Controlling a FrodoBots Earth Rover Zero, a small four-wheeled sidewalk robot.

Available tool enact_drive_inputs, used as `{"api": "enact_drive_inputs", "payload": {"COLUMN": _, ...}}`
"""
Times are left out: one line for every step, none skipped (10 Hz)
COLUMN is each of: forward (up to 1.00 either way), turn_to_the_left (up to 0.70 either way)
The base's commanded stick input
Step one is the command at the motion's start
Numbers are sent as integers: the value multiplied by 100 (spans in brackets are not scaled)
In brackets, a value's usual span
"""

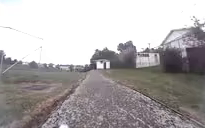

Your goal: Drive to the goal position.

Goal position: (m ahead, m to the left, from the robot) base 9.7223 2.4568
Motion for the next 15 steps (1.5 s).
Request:
{"api": "enact_drive_inputs", "payload": {"forward": 7, "turn_to_the_left": 0}}
{"api": "enact_drive_inputs", "payload": {"forward": 7, "turn_to_the_left": 0}}
{"api": "enact_drive_inputs", "payload": {"forward": 7, "turn_to_the_left": 0}}
{"api": "enact_drive_inputs", "payload": {"forward": 8, "turn_to_the_left": 0}}
{"api": "enact_drive_inputs", "payload": {"forward": 7, "turn_to_the_left": 0}}
{"api": "enact_drive_inputs", "payload": {"forward": 7, "turn_to_the_left": 0}}
{"api": "enact_drive_inputs", "payload": {"forward": 7, "turn_to_the_left": 0}}
{"api": "enact_drive_inputs", "payload": {"forward": 7, "turn_to_the_left": 0}}
{"api": "enact_drive_inputs", "payload": {"forward": 7, "turn_to_the_left": 0}}
{"api": "enact_drive_inputs", "payload": {"forward": 7, "turn_to_the_left": 0}}
{"api": "enact_drive_inputs", "payload": {"forward": 8, "turn_to_the_left": 0}}
{"api": "enact_drive_inputs", "payload": {"forward": 8, "turn_to_the_left": 0}}
{"api": "enact_drive_inputs", "payload": {"forward": 8, "turn_to_the_left": 0}}
{"api": "enact_drive_inputs", "payload": {"forward": 7, "turn_to_the_left": 0}}
{"api": "enact_drive_inputs", "payload": {"forward": 7, "turn_to_the_left": 0}}
